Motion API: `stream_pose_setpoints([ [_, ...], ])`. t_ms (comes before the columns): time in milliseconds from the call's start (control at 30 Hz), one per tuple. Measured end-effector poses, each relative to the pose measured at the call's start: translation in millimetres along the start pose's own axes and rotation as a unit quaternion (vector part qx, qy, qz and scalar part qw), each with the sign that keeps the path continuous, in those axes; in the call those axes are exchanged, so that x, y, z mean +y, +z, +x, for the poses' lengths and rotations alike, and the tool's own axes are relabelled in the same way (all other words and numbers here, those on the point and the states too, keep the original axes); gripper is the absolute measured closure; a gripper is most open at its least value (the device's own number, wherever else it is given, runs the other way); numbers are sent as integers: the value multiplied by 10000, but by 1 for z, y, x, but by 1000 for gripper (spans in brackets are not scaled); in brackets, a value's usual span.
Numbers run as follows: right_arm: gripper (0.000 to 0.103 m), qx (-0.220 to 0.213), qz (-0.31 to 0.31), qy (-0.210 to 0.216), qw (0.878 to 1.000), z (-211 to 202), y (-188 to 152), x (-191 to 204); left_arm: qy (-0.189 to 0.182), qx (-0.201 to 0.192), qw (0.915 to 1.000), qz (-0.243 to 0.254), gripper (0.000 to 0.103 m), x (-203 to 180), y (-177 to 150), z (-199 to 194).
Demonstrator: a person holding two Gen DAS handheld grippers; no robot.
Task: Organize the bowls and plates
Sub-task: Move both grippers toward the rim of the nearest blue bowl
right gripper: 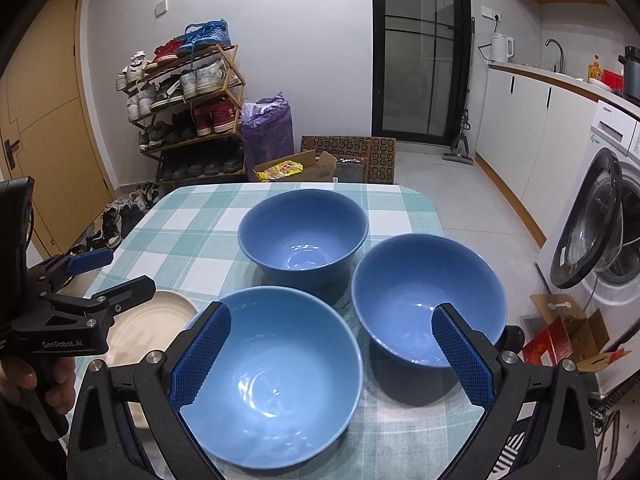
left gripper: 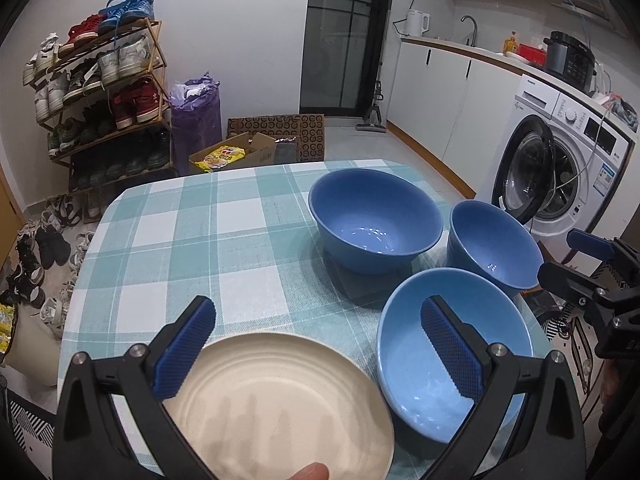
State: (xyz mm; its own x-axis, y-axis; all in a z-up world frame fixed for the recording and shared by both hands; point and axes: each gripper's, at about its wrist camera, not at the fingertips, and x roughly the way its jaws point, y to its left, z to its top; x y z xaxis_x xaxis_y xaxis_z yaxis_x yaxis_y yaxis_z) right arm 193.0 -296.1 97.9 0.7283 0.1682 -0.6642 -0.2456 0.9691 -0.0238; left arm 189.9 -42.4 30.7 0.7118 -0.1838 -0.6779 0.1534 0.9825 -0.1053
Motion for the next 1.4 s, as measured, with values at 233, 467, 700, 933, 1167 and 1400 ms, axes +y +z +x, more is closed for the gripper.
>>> stream_pose_setpoints([
  [233,1,81,-4,2,10000,15,18,-6,0,104,9999,-10,0,0,13,15],
  [467,1,204,-24,32,9998,36,33,-9,4,190,9998,-66,0,4,25,30],
  [700,1,339,-15,72,9994,58,41,-13,21,311,9995,-98,0,4,34,47],
  [933,1,442,-20,76,9990,77,52,-20,29,417,9991,-112,0,3,43,65],
  [1167,1,592,27,125,9982,101,61,-27,61,563,9983,-164,0,3,48,85],
  [1400,1,732,117,261,9969,125,68,-33,195,684,9973,-199,0,4,54,107],
])
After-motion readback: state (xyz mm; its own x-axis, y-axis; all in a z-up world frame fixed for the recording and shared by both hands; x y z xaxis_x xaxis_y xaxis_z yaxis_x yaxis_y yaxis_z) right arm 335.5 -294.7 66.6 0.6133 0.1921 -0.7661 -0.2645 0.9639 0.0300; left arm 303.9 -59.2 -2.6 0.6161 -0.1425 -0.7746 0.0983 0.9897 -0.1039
